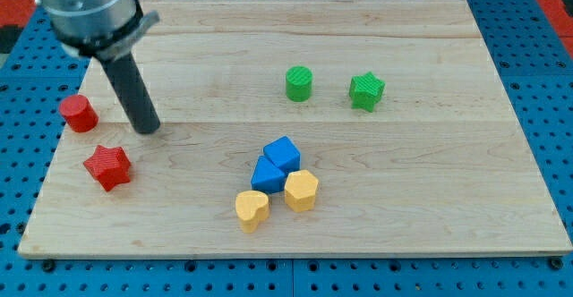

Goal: Place the red circle to the top left side of the red star

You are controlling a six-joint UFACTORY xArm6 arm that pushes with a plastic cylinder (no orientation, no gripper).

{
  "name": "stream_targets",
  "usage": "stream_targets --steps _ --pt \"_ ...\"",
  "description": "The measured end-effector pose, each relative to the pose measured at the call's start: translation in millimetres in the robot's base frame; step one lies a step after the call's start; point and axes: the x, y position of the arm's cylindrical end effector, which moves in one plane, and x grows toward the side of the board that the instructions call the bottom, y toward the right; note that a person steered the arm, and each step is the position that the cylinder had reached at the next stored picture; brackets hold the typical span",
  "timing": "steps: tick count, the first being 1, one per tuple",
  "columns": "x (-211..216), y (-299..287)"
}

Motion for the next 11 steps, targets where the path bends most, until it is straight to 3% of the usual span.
stream_targets --steps 1,2,4,6,8,9,10,11 --pt "-49.7 -33.7" --pt "-60.1 -71.5" --pt "11.4 -95.9" --pt "16.3 -120.8" --pt "51.2 -67.2" --pt "35.2 -70.1" --pt "-21.5 -30.3" --pt "-53.3 63.8"
